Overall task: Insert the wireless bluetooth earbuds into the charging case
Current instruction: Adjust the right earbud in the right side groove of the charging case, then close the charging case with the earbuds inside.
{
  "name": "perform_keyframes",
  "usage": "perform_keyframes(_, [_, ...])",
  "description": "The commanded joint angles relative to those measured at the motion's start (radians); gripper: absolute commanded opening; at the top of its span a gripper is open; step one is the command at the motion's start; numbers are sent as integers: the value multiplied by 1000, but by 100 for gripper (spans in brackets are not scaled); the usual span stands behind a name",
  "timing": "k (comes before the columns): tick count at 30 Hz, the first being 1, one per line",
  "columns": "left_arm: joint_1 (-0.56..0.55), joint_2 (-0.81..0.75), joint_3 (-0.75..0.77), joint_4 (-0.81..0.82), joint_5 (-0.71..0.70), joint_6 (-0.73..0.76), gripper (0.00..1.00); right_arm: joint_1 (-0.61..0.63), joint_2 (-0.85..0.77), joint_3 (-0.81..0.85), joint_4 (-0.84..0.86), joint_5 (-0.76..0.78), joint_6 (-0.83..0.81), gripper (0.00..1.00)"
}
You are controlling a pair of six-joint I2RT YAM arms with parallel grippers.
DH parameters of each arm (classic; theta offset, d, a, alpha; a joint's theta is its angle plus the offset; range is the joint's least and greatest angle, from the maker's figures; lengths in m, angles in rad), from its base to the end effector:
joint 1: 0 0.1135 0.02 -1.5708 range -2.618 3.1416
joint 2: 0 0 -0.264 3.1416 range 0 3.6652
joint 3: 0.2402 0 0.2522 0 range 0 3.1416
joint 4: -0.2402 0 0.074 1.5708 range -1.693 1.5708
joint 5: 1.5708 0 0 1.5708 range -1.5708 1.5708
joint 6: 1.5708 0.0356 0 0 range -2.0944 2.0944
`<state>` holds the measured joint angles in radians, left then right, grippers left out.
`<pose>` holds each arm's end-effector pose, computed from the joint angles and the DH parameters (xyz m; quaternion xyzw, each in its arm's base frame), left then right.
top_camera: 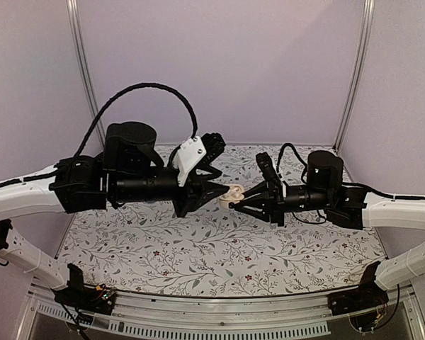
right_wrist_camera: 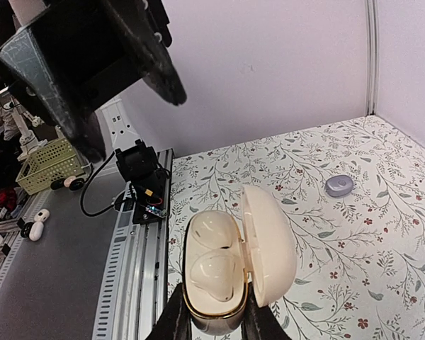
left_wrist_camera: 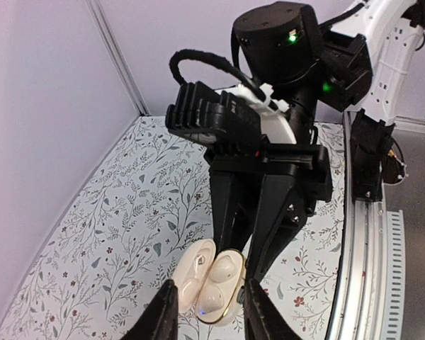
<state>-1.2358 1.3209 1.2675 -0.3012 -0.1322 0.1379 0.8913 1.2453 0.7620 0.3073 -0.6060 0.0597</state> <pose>0.1047 -0.2865 0.3782 0.4901 0.6572 -0.2512 0.5146 0.1615 0.2321 0.2849 -0.4708 0.5919 0.4840 0.4403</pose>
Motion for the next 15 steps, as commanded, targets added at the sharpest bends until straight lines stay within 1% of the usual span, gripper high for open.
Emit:
perform_keyframes(1, [68, -77, -54, 23, 122, -44, 45, -9, -23, 10, 14, -35, -7, 0])
perform_keyframes(3, [93, -103, -87, 25, 228, -43, 55, -8, -27, 11, 10, -50, -8, 0])
perform_keyframes(6, [108, -127, -136, 36, 267, -39, 71, -7, -32, 16, 2, -73, -12, 0])
perform_keyframes(9, [110, -129, -164, 45, 290, -34, 82, -8, -31, 27, -5, -94, -15, 0])
perform_keyframes(12, [110, -107, -160, 46, 306, -24, 88, -6, -23, 36, -9, -116, -18, 0])
perform_keyframes(15, [109, -81, -155, 57, 311, -12, 88, -7, -8, 50, -17, -138, -20, 0])
